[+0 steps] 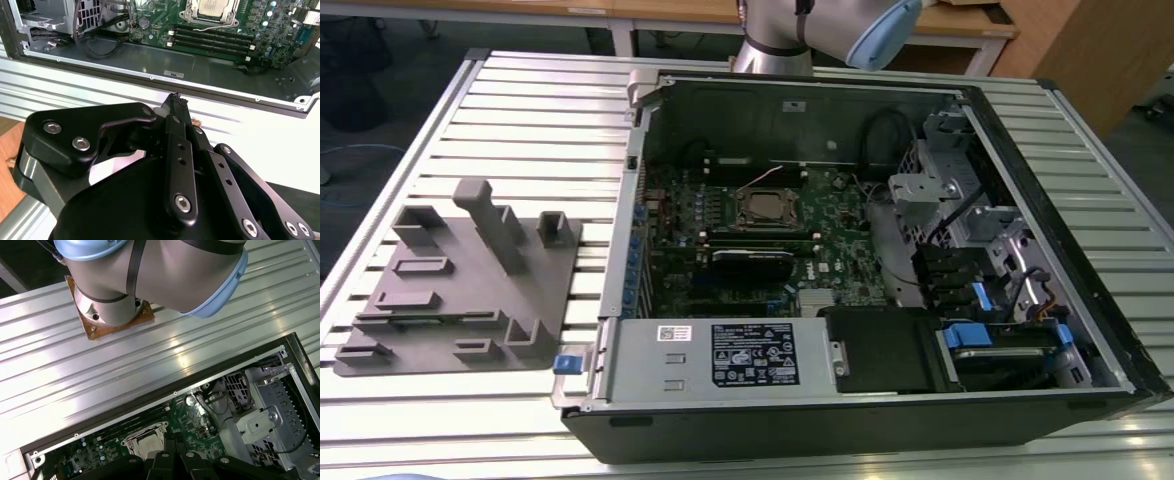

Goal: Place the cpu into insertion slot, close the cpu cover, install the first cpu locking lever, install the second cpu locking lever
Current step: 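Install the first cpu locking lever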

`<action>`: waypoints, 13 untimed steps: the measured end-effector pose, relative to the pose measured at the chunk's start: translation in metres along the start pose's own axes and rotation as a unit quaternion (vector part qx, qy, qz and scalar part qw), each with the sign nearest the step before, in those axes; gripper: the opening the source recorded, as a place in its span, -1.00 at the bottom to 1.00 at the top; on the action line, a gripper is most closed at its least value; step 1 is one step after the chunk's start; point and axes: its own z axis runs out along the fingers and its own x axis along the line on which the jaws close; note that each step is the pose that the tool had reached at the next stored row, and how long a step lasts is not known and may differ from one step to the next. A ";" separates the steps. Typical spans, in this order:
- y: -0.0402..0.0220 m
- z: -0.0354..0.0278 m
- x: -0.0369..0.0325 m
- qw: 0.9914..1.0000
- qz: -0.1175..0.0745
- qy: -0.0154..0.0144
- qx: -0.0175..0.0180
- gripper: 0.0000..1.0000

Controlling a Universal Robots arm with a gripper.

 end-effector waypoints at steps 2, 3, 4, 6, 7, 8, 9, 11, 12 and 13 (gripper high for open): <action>-0.0001 0.0002 0.0000 1.000 0.000 0.000 0.000 -0.79; 0.0000 0.0002 0.0000 1.000 0.000 0.000 0.000 -0.79; 0.0000 0.0002 0.0000 1.000 0.000 0.000 0.000 -0.79; -0.0001 0.0002 0.0000 1.000 0.000 0.000 0.000 -0.79; -0.0001 0.0003 0.0000 1.000 0.000 0.000 0.000 -0.79; -0.0001 0.0003 0.0001 1.000 0.000 0.000 0.000 -0.79; -0.0001 0.0003 0.0001 1.000 0.000 0.000 0.000 -0.79; -0.0001 0.0003 0.0001 1.000 0.000 0.000 0.000 -0.79; -0.0001 0.0003 0.0001 1.000 0.000 0.000 0.000 -0.79; -0.0001 0.0006 0.0001 1.000 0.000 0.001 0.000 -0.79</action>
